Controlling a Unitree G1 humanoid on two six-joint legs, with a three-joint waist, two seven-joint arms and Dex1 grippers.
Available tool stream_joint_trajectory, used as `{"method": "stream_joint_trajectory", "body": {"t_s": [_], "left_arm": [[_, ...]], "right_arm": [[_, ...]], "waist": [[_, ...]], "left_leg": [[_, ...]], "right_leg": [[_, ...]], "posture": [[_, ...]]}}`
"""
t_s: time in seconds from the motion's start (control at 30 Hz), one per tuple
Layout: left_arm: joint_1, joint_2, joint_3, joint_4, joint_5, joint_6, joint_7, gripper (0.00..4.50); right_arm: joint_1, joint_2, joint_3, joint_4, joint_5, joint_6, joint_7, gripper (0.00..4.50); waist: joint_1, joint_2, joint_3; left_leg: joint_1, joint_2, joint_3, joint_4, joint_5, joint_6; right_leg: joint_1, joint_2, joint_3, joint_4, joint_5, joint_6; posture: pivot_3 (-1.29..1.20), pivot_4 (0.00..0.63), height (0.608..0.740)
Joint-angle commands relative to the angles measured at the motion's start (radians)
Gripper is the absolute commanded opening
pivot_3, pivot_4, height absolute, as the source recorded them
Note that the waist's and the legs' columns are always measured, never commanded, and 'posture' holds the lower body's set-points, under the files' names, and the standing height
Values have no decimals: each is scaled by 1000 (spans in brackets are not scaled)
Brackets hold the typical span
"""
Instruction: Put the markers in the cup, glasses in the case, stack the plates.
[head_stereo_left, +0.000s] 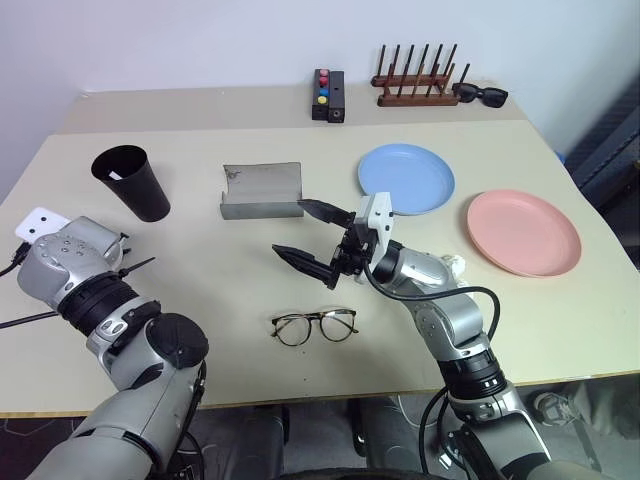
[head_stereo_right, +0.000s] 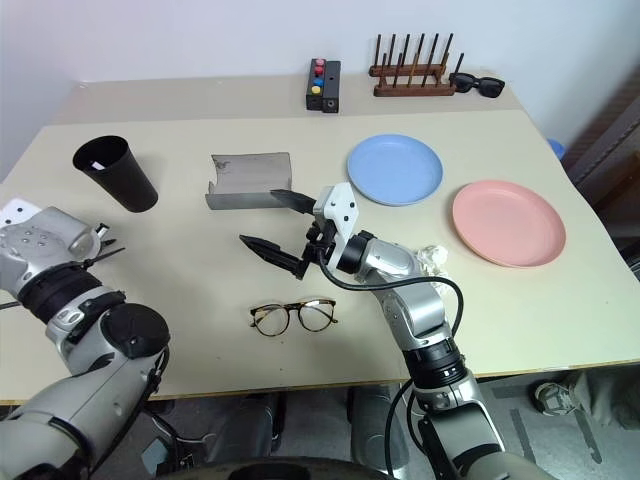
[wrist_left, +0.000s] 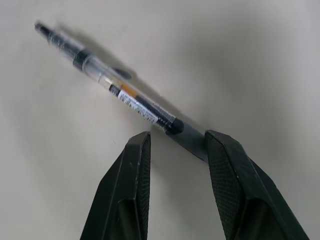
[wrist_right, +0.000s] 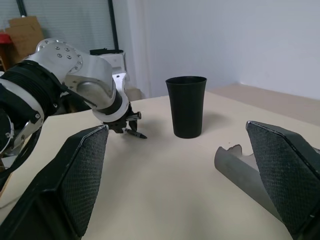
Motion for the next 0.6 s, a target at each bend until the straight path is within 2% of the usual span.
{"method": "stream_joint_trajectory", "body": {"t_s": [0.03, 0.17, 0.3, 0.4, 0.43, 0.47, 0.6], "left_arm": [[-30, 5, 78, -5, -39, -56, 44, 1702], [-41, 14, 118, 17, -77, -108, 70, 1702], [-30, 20, 95, 27, -106, -148, 64, 1702], [-26, 18, 80, 28, -122, -151, 64, 862], [-25, 18, 78, 30, -126, -153, 66, 354], [-23, 18, 76, 32, -130, -154, 68, 50], [-10, 29, 55, 38, -143, -157, 65, 50]], "right_arm": [[-14, 10, -3, -20, 11, -19, 4, 4500], [-12, 10, -3, -19, 10, -20, 3, 4500], [-12, 10, -4, -19, 10, -21, 4, 4500], [-13, 9, -5, -18, 10, -22, 4, 4500], [-13, 9, -5, -17, 10, -22, 5, 4500], [-14, 9, -5, -16, 10, -22, 5, 4500], [-16, 9, -5, -14, 9, -25, 7, 4500]], "waist": [[0, 0, 0], [-1, 0, 0], [0, 0, 0], [0, 0, 0], [1, 0, 0], [1, 0, 0], [1, 0, 0]], "left_leg": [[0, 0, 0, 0, 0, 0], [0, 0, 0, 0, 0, 0], [0, 0, 0, 0, 0, 0], [0, 0, 0, 0, 0, 0], [0, 0, 0, 0, 0, 0], [0, 0, 0, 0, 0, 0], [0, 0, 0, 0, 0, 0]], "right_leg": [[0, 0, 0, 0, 0, 0], [0, 0, 0, 0, 0, 0], [0, 0, 0, 0, 0, 0], [0, 0, 0, 0, 0, 0], [0, 0, 0, 0, 0, 0], [0, 0, 0, 0, 0, 0], [0, 0, 0, 0, 0, 0]], "posture": [[0, 150, 740], [0, 150, 740], [0, 150, 740], [0, 150, 740], [0, 150, 740], [0, 150, 740], [0, 150, 740]]}}
